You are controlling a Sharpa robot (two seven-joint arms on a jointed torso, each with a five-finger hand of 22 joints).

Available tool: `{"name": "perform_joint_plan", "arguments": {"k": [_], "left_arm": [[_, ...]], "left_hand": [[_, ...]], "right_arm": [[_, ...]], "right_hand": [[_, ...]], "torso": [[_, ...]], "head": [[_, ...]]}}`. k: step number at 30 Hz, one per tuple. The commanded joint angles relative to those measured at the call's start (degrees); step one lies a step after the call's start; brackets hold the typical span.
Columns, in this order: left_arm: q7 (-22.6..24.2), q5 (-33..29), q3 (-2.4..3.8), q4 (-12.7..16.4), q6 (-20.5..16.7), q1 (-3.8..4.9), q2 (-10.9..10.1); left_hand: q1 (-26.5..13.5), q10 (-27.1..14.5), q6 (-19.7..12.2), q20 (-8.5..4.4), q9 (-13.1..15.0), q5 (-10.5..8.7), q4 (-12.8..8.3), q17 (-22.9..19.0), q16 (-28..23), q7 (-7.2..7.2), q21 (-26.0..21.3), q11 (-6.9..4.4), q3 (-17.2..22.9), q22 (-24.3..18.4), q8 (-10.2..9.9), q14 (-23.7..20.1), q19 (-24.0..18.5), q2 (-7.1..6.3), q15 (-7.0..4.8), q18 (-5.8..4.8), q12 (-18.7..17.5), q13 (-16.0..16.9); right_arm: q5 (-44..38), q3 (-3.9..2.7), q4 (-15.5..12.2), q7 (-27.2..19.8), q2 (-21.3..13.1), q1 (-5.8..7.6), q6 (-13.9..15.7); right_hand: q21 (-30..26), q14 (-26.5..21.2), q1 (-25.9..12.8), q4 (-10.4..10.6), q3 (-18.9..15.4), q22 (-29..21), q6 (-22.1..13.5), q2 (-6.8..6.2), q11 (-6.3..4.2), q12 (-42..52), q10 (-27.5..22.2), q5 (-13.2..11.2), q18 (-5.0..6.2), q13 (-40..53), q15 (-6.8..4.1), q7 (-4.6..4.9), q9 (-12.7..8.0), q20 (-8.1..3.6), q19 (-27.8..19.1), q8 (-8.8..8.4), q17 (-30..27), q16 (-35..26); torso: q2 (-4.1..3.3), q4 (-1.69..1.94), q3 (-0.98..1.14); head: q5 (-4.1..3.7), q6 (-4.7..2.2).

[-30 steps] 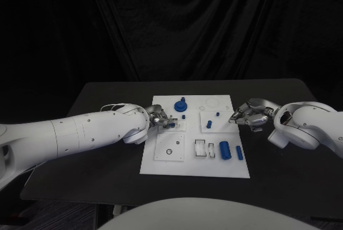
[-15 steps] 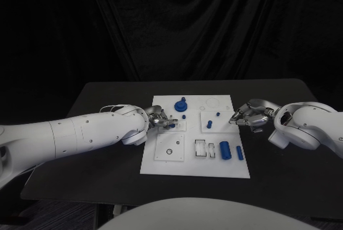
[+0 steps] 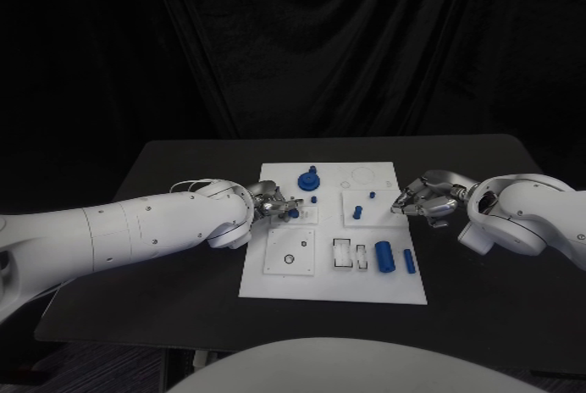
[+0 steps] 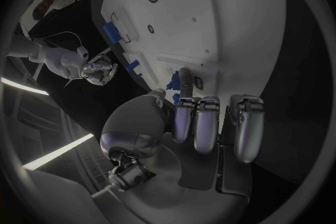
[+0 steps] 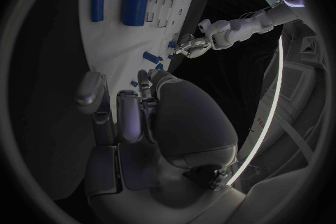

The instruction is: Assemble the parts on the task board

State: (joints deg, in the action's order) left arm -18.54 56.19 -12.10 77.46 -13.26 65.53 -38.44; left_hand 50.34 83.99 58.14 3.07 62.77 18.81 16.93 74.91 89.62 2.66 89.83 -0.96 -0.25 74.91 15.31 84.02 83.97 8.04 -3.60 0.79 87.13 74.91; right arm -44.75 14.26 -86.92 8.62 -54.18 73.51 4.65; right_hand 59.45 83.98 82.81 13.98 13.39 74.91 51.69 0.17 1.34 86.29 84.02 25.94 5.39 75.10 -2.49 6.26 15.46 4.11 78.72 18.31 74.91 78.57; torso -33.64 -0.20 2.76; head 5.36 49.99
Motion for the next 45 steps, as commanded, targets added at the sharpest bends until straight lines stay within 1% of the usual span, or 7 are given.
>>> {"name": "perform_joint_plan", "arguments": {"k": [1,2,5,9,23,36,45], "left_arm": [[0.9,0.0,-0.01,-0.2,0.6,-0.17,0.1],[0.8,0.0,-0.01,-0.3,0.8,-0.17,0.1],[0.5,0.0,-0.01,-0.5,1.1,-0.17,0.2],[0.2,0.0,-0.01,-0.7,1.5,-0.17,0.3],[0.3,0.0,-0.01,-1.2,2.3,-0.22,0.8],[0.2,0.0,-0.01,-1.7,2.4,-0.31,1.1],[-0.2,0.0,-0.01,-1.9,2.5,-0.35,1.3]], "left_hand": [[0.1,2.9,0.1,-0.41,0.4,3.53,-0.1,15.1,0.4,-0.24,0.2,-0.34,-0.5,15.1,0.2,6.0,6.0,0.98,-0.40,-0.79,-0.3,12.1],[0.4,3.0,0.2,-0.47,0.5,5.98,-0.1,15.1,0.4,-0.32,0.2,-0.41,-0.4,15.1,0.3,6.0,6.0,1.19,-0.46,-0.79,-0.3,12.2],[1.1,2.9,0.2,-0.54,0.6,8.43,-0.2,15.1,0.4,-0.42,0.2,-0.50,-0.1,15.1,0.3,6.0,6.0,1.34,-0.53,-0.79,-0.3,12.2],[3.3,2.9,0.2,-0.65,0.8,9.65,-0.3,15.1,0.4,-0.54,0.2,-0.62,0.6,15.1,0.2,6.0,6.0,0.49,-0.62,-0.79,-0.3,12.1],[10.8,2.9,0.2,-0.88,1.2,8.14,-1.2,15.1,0.4,-0.81,0.2,-0.86,3.7,15.1,-0.1,6.0,6.0,-2.98,-0.86,-0.79,-0.3,12.1],[13.8,3.1,1.9,-1.17,1.6,8.24,-1.3,15.1,0.4,-1.37,0.2,-1.33,7.2,15.1,0.4,6.0,6.0,-3.02,-1.21,-0.79,-0.1,12.3],[15.0,3.3,2.8,-1.51,1.9,8.60,-1.6,15.1,0.4,-1.79,0.2,-1.72,9.6,15.1,0.8,6.0,6.0,-3.41,-1.57,-0.79,0.0,12.4]], "right_arm": [[-0.2,-0.03,0.0,1.2,0.0,-0.16,-0.8],[-0.2,-0.03,-0.1,1.3,0.0,-0.16,-0.9],[-0.2,-0.04,-0.1,1.3,0.0,-0.16,-0.9],[-0.2,-0.04,-0.1,1.3,0.0,-0.17,-0.9],[-0.2,-0.04,-0.1,1.5,0.0,-0.17,-1.1],[-0.2,-0.04,0.0,1.6,0.1,-0.17,-1.5],[-0.2,-0.04,0.0,1.8,0.2,-0.18,-1.8]], "right_hand": [[-0.4,1.8,0.5,0.0,0.3,5.8,-0.5,-0.05,0.49,-0.2,-0.1,0.2,0.95,9.2,0.43,0.06,0.1,-0.01,-0.4,0.26,4.3,-0.4],[-0.4,1.8,0.5,0.0,0.3,5.8,-0.5,-0.05,0.49,-0.2,-0.1,0.2,0.95,9.2,0.43,0.06,0.1,-0.01,-0.4,0.26,4.3,-0.4],[-0.5,1.8,0.5,0.0,0.4,5.8,-0.5,-0.04,0.49,-0.3,-0.2,0.3,0.98,9.1,0.44,0.07,0.1,-0.01,-0.5,0.27,4.2,-0.5],[-0.7,1.7,0.5,0.0,0.4,5.7,-0.5,-0.05,0.50,-0.4,-0.3,0.3,1.01,9.0,0.44,0.07,0.1,0.00,-0.5,0.29,4.1,-0.6],[-1.6,1.5,0.6,-0.1,0.5,5.5,-0.6,-0.08,0.53,-0.6,-0.6,0.3,1.16,8.7,0.47,0.10,0.1,0.02,-0.9,0.35,3.8,-1.0],[-2.2,1.4,0.6,-0.2,0.7,5.3,-0.6,-0.05,0.56,-0.8,-0.9,0.3,1.26,8.5,0.50,0.12,0.2,0.05,-1.1,0.43,3.5,-1.4],[-2.5,1.3,0.6,-0.2,0.7,5.2,-0.7,-0.03,0.57,-0.8,-1.0,0.3,1.31,8.4,0.52,0.14,0.2,0.06,-1.3,0.45,3.3,-1.5]], "torso": [[-0.01,-0.05,-0.01],[0.00,-0.07,-0.01],[-0.02,-0.09,-0.02],[-0.02,-0.06,0.00],[-0.03,-0.15,-0.02],[-0.02,0.02,-0.04],[0.00,-0.07,-0.02]], "head": [[0.11,0.01],[0.12,0.01],[0.06,0.01],[0.01,0.01],[0.15,0.01],[0.01,0.01],[0.03,0.01]]}}
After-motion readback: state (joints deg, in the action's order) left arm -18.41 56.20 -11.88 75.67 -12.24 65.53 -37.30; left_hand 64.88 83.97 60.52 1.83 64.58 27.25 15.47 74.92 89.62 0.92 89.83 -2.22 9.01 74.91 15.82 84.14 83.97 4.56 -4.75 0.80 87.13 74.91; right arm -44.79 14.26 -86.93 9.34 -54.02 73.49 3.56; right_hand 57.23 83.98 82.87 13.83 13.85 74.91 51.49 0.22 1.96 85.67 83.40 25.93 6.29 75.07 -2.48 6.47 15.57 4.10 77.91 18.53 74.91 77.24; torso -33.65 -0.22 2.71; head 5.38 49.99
